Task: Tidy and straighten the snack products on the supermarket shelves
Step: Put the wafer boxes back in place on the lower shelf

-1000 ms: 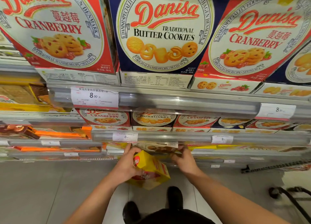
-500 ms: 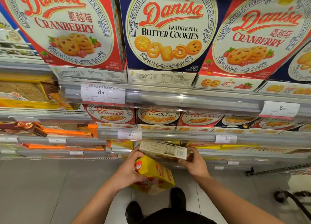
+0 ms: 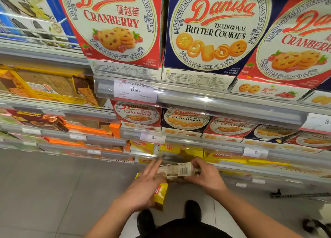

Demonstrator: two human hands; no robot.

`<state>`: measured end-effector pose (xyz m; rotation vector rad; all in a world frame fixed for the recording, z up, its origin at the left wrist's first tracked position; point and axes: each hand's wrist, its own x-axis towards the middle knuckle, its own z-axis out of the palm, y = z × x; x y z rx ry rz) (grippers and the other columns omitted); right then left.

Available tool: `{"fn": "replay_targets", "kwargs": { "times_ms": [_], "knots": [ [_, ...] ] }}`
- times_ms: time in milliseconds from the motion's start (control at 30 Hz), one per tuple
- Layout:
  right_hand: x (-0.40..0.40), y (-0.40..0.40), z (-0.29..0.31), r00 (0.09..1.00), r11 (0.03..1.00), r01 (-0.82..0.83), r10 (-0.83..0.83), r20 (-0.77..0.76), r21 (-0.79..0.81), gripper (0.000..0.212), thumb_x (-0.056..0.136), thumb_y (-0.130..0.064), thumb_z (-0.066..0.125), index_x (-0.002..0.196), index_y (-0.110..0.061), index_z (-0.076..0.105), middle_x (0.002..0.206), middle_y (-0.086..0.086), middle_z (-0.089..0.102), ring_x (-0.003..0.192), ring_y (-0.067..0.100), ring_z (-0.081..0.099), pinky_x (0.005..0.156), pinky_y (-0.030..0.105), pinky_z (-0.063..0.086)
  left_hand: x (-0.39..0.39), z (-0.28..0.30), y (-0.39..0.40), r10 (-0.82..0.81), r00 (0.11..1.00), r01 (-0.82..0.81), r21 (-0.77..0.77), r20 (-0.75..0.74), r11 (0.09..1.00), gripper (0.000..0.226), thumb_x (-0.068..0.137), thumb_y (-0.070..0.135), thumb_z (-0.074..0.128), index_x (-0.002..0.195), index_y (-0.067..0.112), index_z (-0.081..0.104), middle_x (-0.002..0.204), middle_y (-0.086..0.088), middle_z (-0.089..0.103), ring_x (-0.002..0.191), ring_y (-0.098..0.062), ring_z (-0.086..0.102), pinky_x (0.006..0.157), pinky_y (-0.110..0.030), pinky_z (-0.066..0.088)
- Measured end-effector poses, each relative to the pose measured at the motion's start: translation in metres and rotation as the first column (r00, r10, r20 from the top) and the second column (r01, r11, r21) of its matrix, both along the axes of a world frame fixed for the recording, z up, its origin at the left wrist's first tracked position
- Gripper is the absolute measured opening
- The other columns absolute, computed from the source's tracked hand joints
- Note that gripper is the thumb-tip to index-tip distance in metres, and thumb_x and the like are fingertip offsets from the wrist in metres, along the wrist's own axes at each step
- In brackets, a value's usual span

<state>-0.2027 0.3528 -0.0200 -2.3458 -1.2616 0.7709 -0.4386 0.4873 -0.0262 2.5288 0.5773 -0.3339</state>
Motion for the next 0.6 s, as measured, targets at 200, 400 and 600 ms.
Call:
{"fn": "replay_targets", "kwargs": {
  "times_ms": [200,400,600],
  "knots": [
    [-0.039,0.038,0.007,0.99,0.99,-0.125,0.129,-0.05,0.068,0.063,0.057,-0.074,0.068,0.097,-0.027,0.053,0.093,-0.011,0.069,0.081,0.007,0.066,0.063,0.033,0.053,-0.012,0.004,0.004,-0.039,0.999,0.04,0.039,-0.02,0.998,0.074,0.075,0.046,0.079,0.139,0.041,0.042,0.165,0.001,-0.029,0.152,-0.026,-0.028,0.126,-0.046,0.001],
    [-0.064,0.061,-0.002,0.962,0.98,-0.16,0.183,-0.202,0.121,0.051,0.061,-0.056,0.081,0.097,-0.029,0.056,0.097,-0.014,0.066,0.09,0.005,0.065,0.072,0.034,0.055,-0.043,0.01,0.009,0.07,0.997,-0.067,0.079,-0.036,0.995,0.082,0.067,0.057,0.075,0.14,0.048,0.041,0.166,-0.002,0.001,0.152,-0.03,0.003,0.123,-0.044,0.02],
    [-0.071,0.085,-0.018,0.941,0.993,0.029,0.013,-0.337,0.118,0.02,0.095,-0.04,0.067,0.112,-0.03,0.063,0.101,-0.015,0.065,0.096,0.009,0.064,0.074,0.013,0.045,-0.091,0.007,0.01,0.245,0.969,-0.239,0.133,-0.032,0.962,0.071,0.064,0.068,0.065,0.129,0.048,0.045,0.157,-0.004,0.019,0.145,-0.029,0.02,0.118,-0.043,0.031]
  ]
}}
